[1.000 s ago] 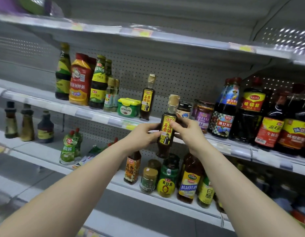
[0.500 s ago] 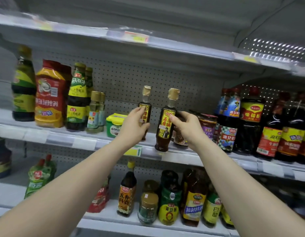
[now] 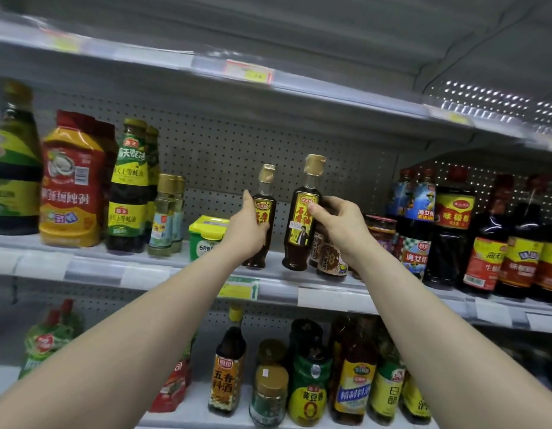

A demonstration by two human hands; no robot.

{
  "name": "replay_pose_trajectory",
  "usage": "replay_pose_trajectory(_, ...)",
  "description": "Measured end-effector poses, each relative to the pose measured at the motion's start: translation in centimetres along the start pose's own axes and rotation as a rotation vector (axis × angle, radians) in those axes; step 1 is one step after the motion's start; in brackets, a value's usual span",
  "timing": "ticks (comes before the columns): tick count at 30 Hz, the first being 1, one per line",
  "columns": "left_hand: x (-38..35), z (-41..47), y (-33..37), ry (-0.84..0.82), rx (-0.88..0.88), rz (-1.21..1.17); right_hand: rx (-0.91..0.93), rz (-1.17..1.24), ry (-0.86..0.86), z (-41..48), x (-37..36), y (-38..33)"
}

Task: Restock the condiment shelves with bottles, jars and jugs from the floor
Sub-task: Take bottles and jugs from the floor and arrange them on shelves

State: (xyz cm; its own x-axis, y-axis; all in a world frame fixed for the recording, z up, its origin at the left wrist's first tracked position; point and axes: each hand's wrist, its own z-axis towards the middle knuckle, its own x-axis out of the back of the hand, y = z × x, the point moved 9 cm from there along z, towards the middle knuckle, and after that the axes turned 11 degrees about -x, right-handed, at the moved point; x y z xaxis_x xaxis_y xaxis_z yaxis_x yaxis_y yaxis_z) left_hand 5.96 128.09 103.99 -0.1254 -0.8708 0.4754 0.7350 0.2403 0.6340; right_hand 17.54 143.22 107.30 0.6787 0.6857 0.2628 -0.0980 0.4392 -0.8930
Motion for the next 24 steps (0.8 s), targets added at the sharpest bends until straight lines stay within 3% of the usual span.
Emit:
replay_pose_trajectory(6,-2.3,0.4,-1.0,-0.049,0.026,-0.115,0.027,-0.02,-0.017,0.2,-0.7,0.1)
replay_pose_trajectory(24,-5.3,1.2,-3.1,-0.147,0.007,-0.17,0.011,-0.011,-0.061,2.2,-3.0,1.2)
